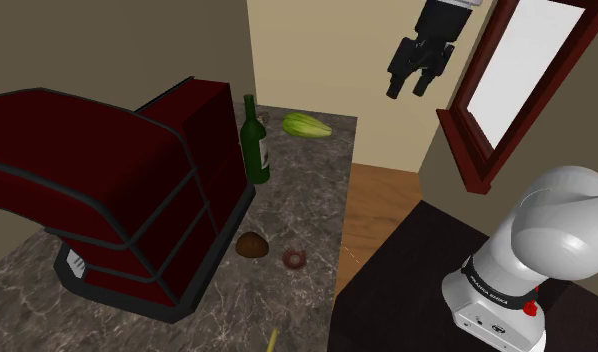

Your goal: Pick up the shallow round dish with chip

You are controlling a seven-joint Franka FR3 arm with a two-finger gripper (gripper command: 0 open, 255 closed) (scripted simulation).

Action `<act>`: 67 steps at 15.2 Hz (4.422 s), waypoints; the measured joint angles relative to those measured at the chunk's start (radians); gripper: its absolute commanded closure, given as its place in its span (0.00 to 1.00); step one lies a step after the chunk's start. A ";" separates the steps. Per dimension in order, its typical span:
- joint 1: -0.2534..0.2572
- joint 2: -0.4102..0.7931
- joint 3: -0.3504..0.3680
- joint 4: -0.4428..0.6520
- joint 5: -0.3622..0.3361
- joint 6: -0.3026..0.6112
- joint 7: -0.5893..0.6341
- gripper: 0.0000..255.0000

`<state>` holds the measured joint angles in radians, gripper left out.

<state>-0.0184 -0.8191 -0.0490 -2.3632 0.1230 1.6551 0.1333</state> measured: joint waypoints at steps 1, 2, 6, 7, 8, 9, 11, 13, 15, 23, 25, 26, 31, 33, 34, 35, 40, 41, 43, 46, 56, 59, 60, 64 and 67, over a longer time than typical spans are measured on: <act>0.000 0.000 0.000 0.000 0.000 0.000 0.000 0.00; 0.002 0.003 0.005 -0.011 0.001 0.012 0.001 0.00; 0.025 0.029 0.061 -0.088 0.022 0.102 0.027 0.00; 0.033 0.039 0.078 -0.102 0.028 0.125 0.037 0.00; 0.042 0.055 0.098 -0.119 0.037 0.155 0.049 0.00; 0.049 0.072 0.114 -0.128 0.042 0.178 0.057 0.00; 0.063 0.103 0.144 -0.154 0.053 0.228 0.072 0.00; 0.075 0.143 0.174 -0.181 0.062 0.288 0.084 0.00; 0.092 0.174 0.210 -0.214 0.074 0.345 0.104 0.00; 0.133 0.404 0.345 -0.237 0.086 0.568 0.189 0.00; 0.139 0.466 0.376 -0.247 0.079 0.632 0.211 0.00; 0.142 0.501 0.393 -0.244 0.072 0.659 0.227 0.00; 0.143 0.699 0.467 -0.214 -0.006 0.796 0.324 0.00; 0.146 0.785 0.489 -0.196 -0.061 0.848 0.379 0.00; 0.149 0.830 0.497 -0.178 -0.095 0.867 0.413 0.00; 0.156 0.870 0.501 -0.162 -0.128 0.879 0.444 0.00; 0.176 0.989 0.484 -0.134 -0.229 0.948 0.522 0.00; 0.181 1.005 0.479 -0.136 -0.244 0.964 0.535 0.00; 0.188 1.036 0.466 -0.133 -0.271 0.989 0.553 0.00; 0.194 1.056 0.457 -0.130 -0.290 1.005 0.567 1.00; 0.193 1.051 0.459 -0.132 -0.286 1.003 0.565 1.00; 0.181 1.010 0.478 -0.138 -0.250 0.971 0.539 1.00; 0.178 0.999 0.483 -0.134 -0.239 0.958 0.531 1.00; 0.165 0.937 0.501 -0.138 -0.186 0.907 0.492 1.00; 0.162 0.897 0.510 -0.130 -0.152 0.863 0.470 1.00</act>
<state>0.1437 0.0778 0.4614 -2.4933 -0.0294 2.5181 0.6031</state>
